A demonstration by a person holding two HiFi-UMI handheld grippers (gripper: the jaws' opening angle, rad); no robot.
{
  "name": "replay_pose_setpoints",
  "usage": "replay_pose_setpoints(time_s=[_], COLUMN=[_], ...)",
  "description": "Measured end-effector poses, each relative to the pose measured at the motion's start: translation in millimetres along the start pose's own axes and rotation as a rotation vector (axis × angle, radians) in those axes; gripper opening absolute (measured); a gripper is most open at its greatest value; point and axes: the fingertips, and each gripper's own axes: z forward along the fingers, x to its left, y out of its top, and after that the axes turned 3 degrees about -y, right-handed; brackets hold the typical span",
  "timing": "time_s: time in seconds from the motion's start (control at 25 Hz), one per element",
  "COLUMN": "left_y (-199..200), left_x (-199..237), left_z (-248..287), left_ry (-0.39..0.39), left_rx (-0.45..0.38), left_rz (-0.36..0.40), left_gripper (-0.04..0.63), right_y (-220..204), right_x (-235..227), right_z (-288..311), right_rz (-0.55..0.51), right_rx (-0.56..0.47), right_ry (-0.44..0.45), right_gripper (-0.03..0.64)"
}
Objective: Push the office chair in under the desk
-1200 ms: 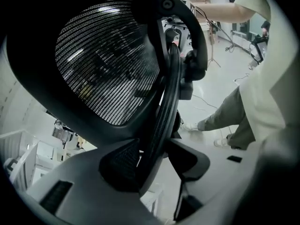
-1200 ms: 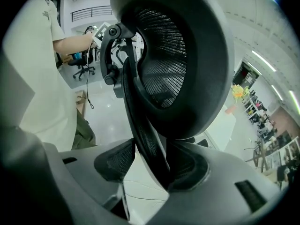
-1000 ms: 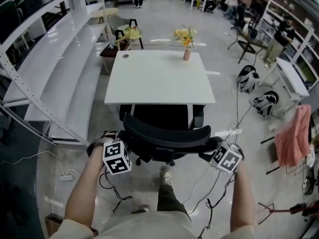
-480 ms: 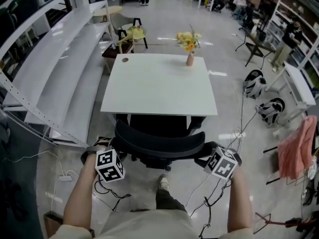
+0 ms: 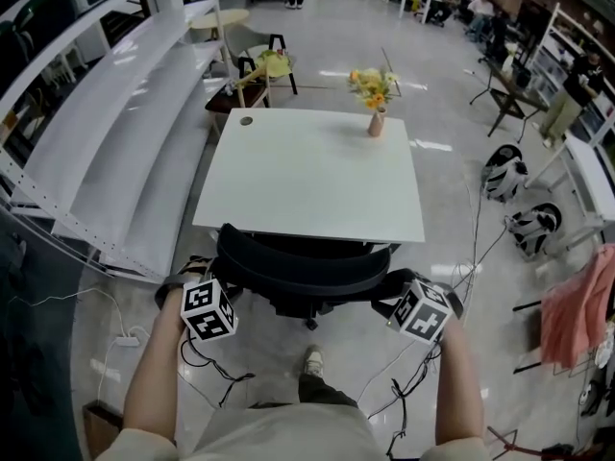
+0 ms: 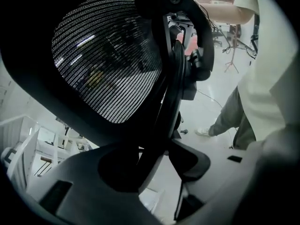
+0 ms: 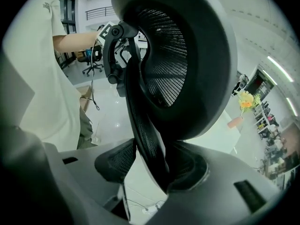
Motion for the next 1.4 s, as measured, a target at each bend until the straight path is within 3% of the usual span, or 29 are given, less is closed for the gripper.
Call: replay_pose_setpoints(time_s=[0.76,1.4], left_y=[42,60], left_x=[82,87], left_z=[47,52], left_ry=[0.014,0.010], left_rx=[0.017,-0.006], left_rz=[-0.038,-0.035], left_gripper=[0.213,0.210], right_y=[-7,-21], right_x=[-102,-128], right_z=[18,20], right_rz=[-0.049,-0.033], right_rx=[-0.017,0.029], right_ry=[-0.032,-0.040], right_gripper=[0.196,0.215])
